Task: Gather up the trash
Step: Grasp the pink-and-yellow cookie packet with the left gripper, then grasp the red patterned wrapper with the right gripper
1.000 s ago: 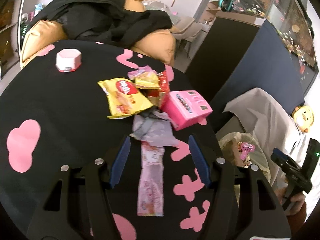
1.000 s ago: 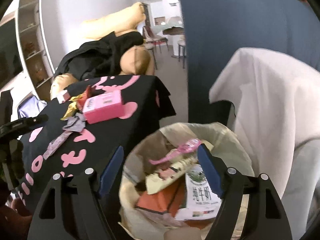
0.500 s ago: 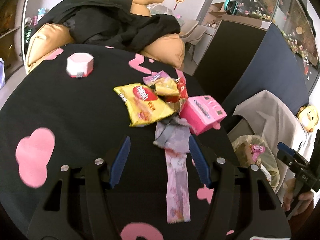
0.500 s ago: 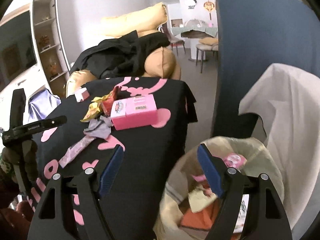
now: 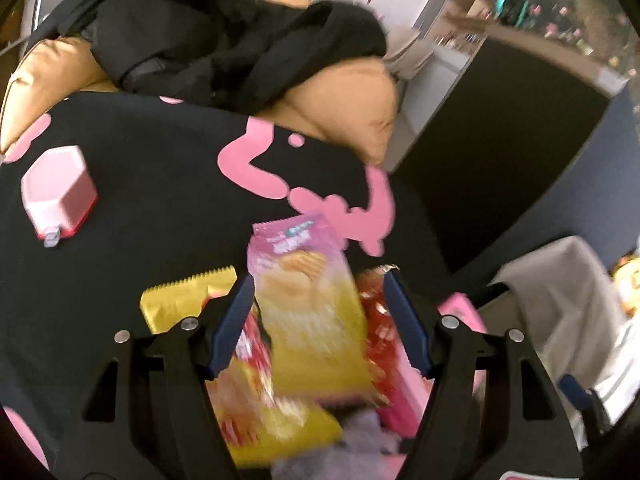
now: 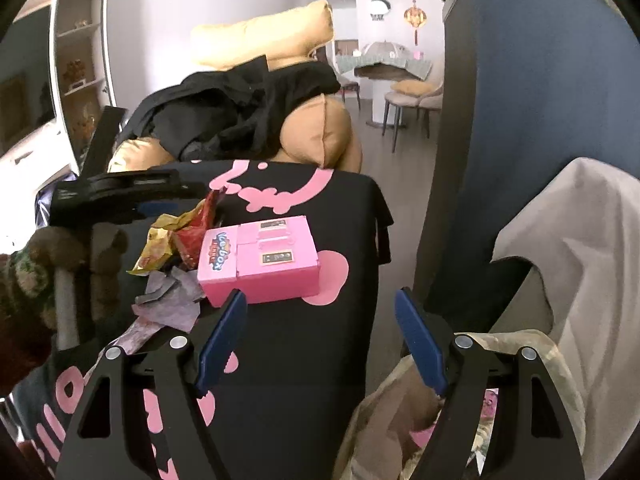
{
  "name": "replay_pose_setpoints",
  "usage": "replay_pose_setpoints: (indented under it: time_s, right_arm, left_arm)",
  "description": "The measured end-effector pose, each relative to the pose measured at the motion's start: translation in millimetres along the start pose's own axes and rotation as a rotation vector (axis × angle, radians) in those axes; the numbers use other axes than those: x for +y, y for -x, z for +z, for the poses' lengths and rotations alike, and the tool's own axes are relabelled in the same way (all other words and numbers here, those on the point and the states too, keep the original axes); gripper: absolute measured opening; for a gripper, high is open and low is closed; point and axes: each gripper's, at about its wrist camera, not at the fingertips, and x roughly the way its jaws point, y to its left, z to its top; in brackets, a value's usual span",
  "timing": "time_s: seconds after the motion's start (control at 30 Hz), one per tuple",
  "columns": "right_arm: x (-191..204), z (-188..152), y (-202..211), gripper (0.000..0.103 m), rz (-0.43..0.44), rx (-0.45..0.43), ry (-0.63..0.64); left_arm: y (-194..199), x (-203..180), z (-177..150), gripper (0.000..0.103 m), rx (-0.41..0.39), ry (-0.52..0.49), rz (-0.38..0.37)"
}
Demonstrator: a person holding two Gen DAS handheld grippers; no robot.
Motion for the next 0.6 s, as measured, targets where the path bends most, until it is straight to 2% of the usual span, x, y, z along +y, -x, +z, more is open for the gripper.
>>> replay_pose_setpoints:
  time_s: [0.1,0.17,0.2,0.23,0.4,0.5,0.6]
  right_arm:
    - [1,3,-9,0.072,0.009,0.018,0.0]
    - [5,5,-15,0.072,0.016,0.028,0.009]
    - [9,7,-20,0.072,0.026,0.034,0.014]
    - [12,9,-24,0.072,0.034,0.038,0.018]
    - [46,20,-43,0.072,0.107,0.051,0.064]
    - [74,26,-53,0.072,0.147,0.057,0.107]
    - [98,30,-62,0.072,0.145,0.055,0.143]
  left_arm:
    - [-18,4,0,0.063,0.078,-0.025,0.013]
    - [-20,10,-7,0.05,0.125,-0.047,0.007]
    - [-17,14,-11,0.046,0.13,-0.063,-0.004]
    - [-9,17,-15,0.037,0.118,-0.08,-0.015]
    - [36,33,-26,0.011,0.078,-0.116,-0.041]
    - [64,49,-34,0.01,0.061,-0.129,-0.029]
    - [86,69,-44,0.01,0.053,-0.112,-0.008]
